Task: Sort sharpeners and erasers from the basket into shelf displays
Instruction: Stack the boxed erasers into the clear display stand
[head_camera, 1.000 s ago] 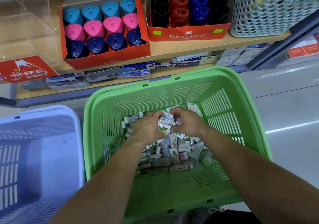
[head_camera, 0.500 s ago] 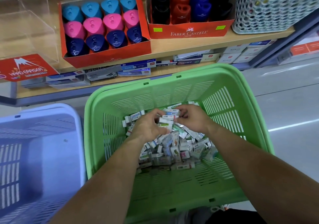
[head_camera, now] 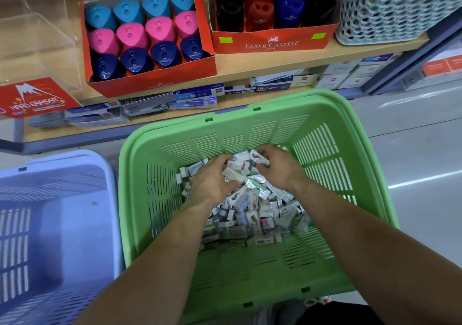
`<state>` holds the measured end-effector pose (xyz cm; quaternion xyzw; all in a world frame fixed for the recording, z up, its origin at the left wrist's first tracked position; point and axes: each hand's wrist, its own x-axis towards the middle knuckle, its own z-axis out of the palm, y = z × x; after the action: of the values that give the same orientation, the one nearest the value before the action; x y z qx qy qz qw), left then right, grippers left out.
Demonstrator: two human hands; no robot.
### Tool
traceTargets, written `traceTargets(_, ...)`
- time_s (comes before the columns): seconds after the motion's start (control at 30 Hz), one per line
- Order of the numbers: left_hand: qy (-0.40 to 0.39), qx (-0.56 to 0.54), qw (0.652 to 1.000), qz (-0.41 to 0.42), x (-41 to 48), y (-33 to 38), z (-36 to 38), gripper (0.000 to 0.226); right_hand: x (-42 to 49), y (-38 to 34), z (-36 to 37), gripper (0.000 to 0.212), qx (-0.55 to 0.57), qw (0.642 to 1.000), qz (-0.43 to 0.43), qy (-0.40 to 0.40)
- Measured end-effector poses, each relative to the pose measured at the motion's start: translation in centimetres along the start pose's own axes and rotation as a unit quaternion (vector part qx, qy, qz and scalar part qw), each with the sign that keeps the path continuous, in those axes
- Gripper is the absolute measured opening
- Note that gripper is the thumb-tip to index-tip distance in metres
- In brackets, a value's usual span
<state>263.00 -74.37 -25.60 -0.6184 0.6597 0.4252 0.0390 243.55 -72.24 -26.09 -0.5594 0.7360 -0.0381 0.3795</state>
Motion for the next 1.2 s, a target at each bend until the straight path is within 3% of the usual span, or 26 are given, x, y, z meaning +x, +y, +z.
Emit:
traceTargets(0.17, -0.065, 0.068, 0.995, 0.012, 0.9, 0.9, -0.1, 0.075, -0.1, 0.1, 0.3, 0.025, 0.014, 0.999, 0.029, -0.013)
traceTargets(0.3, -0.103, 0.085, 0.991, 0.013, 1.2, 0.8, -0.8, 0.068, -0.4, 0.5, -0.5, 0.026, -0.017, 0.999, 0.013, -0.043)
traceTargets(0.47, -0.116, -0.024, 0.993, -0.019, 1.1, 0.8, -1.4, 0.054, -0.6, 0.7, -0.8, 0.055, -0.036, 0.991, -0.015, -0.126)
traceTargets(0.67, -0.075, -0.124, 0.988, -0.061, 0.3, 0.7, -1.3, 0.064, -0.3, 0.4, 0.1, 0.074, -0.055, 0.988, -0.022, -0.145)
traceTargets(0.83, -0.063, -0.186, 0.978, -0.074, -0.9, 1.6, -1.7, 0.057, -0.6, -0.2, 0.1, 0.071, -0.046, 0.987, -0.020, -0.152)
traceTargets(1.07, -0.041, -0.267, 0.954, -0.132, -2.5, 1.4, -2.5, 0.076, -1.3, -0.5, 0.2, 0.062, 0.004, 0.982, 0.009, -0.188)
traceTargets(1.2, -0.005, -0.362, 0.917, -0.168, -3.0, -0.2, -2.2, 0.055, -1.5, -0.8, 0.4, 0.087, 0.011, 0.977, 0.013, -0.212)
